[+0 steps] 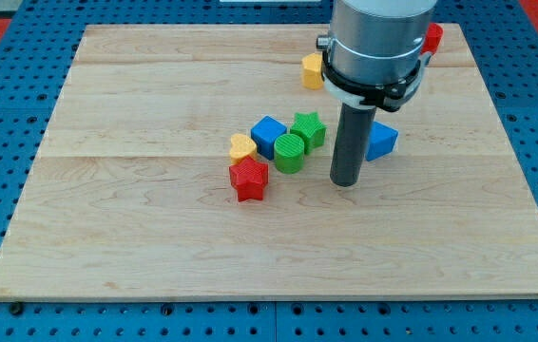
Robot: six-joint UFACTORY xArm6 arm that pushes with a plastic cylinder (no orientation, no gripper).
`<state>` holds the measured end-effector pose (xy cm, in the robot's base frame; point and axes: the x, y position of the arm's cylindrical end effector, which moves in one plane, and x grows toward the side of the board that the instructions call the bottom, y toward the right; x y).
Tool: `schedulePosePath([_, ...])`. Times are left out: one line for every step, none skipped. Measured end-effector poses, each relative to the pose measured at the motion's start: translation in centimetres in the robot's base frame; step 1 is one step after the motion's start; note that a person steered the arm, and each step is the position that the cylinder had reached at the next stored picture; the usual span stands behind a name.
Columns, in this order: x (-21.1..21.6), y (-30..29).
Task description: Move the blue triangle diagonally bottom right to the hexagon
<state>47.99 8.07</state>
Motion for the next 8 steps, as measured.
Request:
schedulePosePath([-0.1,0.0])
schedulePosePath([-0.8,-0.4])
schedulePosePath([-2.8,-0.4])
schedulePosePath([-5.2,2.1])
schedulePosePath([-4.4,7.8])
schedulePosePath([0.3,7.3])
schedulePosePath([1.4,9.4])
schedulePosePath([-2.5,9.9])
